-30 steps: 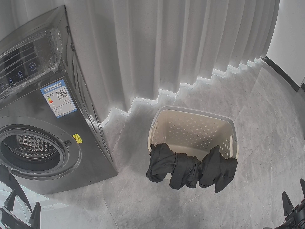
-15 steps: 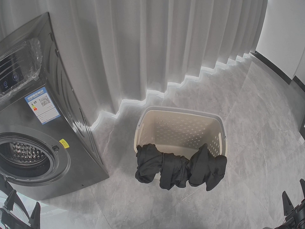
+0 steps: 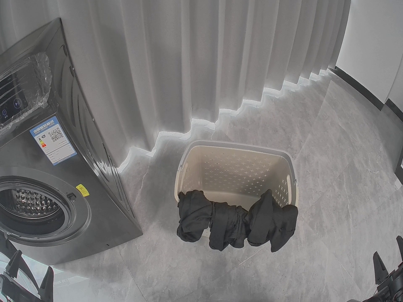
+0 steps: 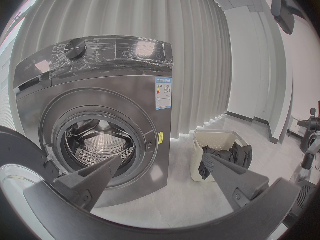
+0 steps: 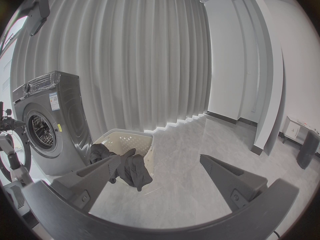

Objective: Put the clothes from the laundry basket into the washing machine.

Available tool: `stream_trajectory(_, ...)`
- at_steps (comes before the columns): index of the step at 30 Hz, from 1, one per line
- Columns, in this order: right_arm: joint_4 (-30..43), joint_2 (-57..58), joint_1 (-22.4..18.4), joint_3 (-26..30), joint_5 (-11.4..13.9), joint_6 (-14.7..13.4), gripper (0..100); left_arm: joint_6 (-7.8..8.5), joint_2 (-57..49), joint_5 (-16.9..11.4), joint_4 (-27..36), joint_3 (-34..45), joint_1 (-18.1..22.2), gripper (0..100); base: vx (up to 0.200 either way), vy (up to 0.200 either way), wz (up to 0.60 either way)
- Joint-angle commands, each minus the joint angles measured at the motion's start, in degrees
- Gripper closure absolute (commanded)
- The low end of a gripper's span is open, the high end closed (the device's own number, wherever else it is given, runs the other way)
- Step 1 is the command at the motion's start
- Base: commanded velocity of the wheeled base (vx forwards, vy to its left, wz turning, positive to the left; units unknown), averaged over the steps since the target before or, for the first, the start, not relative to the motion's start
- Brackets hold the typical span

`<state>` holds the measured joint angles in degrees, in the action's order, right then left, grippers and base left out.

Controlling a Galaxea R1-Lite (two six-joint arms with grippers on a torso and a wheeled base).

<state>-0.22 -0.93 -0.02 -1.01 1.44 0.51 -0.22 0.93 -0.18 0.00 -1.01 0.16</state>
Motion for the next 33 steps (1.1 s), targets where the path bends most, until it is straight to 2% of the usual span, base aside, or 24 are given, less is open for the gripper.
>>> stream_trajectory(1, -0.04, 0.84, 0.11, 1.01, 0.06, -0.07, 0, -0.04, -0.93, 0.01, 0.00, 0.92, 0.02, 0, 0.200, -0.200, 0.00)
stream_trajectory(12, -0.13, 0.84, -0.06, 1.01, 0.14, 0.63, 0, 0.04, -0.93, 0.09, 0.09, 0.92, 0.02, 0, 0.000, 0.000, 0.00)
stream_trajectory(15, -2.42, 0.93, 0.02, -1.62, 0.93, 0.98, 0, 0.04, -0.93, 0.01, 0.00, 0.92, 0.02, 0, 0.000, 0.000, 0.00)
stream_trajectory(16, -3.65, -0.92, 0.20, -9.54, 2.43, 0.63, 0, 0.04, -0.93, 0.01, 0.00, 0.92, 0.02, 0, 0.000, 0.000, 0.00)
stream_trajectory(18, -2.59, -7.77, 0.99, -16.74, 6.47, 0.45, 0, 0.04, -0.93, 0.01, 0.00, 0.92, 0.02, 0, 0.000, 0.000, 0.00)
stream_trajectory(20, -1.54, -12.17, 1.61, -18.41, 10.43, 0.02, 0, 0.13, -0.93, 0.01, 0.09, 0.92, 0.02, 0, 0.000, 0.000, 0.00)
stream_trajectory(22, -0.13, -19.02, 3.28, -18.06, 18.51, -3.06, 0, 0.04, -0.93, 0.01, 0.00, 0.92, 0.02, 0, 0.000, 0.000, 0.00)
stream_trajectory(23, -0.13, -19.02, 3.28, -18.06, 18.51, -3.06, 0, 0.04, -0.93, 0.01, 0.00, 0.92, 0.02, 0, 0.200, 0.000, 0.00)
stream_trajectory(24, -0.04, -24.83, 4.68, -17.01, 25.19, -6.66, 0, -0.04, -0.93, 0.01, 0.09, 0.92, 0.02, 0, 0.200, 0.000, 0.00)
stream_trajectory(26, -0.57, -30.54, 5.56, -16.57, 29.85, -9.56, 0, -0.04, -0.93, 0.01, 0.09, 0.92, 0.02, 0, 0.200, 0.000, 0.00)
stream_trajectory(28, -0.92, -36.78, 5.65, -17.01, 31.17, -10.88, 0, -0.04, -0.93, 0.01, 0.00, 0.92, 0.02, 0, 0.200, 0.000, 0.00)
stream_trajectory(33, -6.99, -50.93, 7.14, -16.57, 30.99, -11.15, 0, 0.04, -0.93, 0.01, 0.09, 0.92, 0.02, 0, 0.120, 0.000, 0.00)
